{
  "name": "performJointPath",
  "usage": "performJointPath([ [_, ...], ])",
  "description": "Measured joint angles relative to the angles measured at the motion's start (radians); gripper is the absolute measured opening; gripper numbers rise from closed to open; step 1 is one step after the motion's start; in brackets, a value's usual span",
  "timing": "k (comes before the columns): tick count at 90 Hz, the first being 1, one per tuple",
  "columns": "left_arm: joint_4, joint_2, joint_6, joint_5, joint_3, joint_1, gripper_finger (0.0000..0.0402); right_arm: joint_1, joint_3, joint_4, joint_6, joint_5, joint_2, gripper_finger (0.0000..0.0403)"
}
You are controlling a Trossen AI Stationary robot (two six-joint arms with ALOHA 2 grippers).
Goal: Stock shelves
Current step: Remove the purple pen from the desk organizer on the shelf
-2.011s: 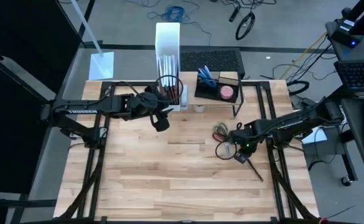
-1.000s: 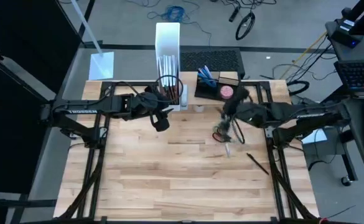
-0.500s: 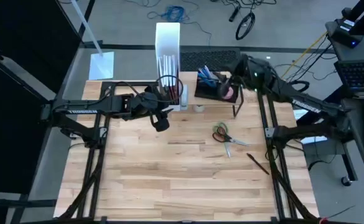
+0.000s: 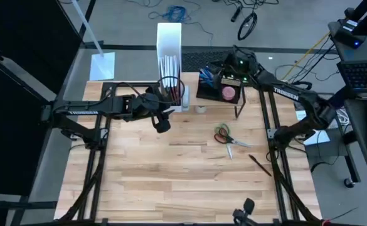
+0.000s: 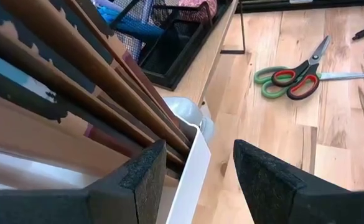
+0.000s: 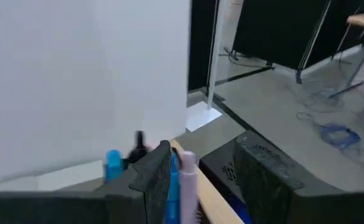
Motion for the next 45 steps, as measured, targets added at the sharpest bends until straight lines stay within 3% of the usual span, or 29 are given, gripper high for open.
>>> performJointPath([
  [22,0.001,0.0,0.0,0.0,0.0,0.0,0.0176,-0.009,0.0,-0.005,-0.014,-0.004,0.029,0.0131],
  [45,0.002,0.0,0.0,0.0,0.0,0.0,0.0176,-0.008,0.0,-0.005,-0.043,-0.008,0.029,0.0021],
])
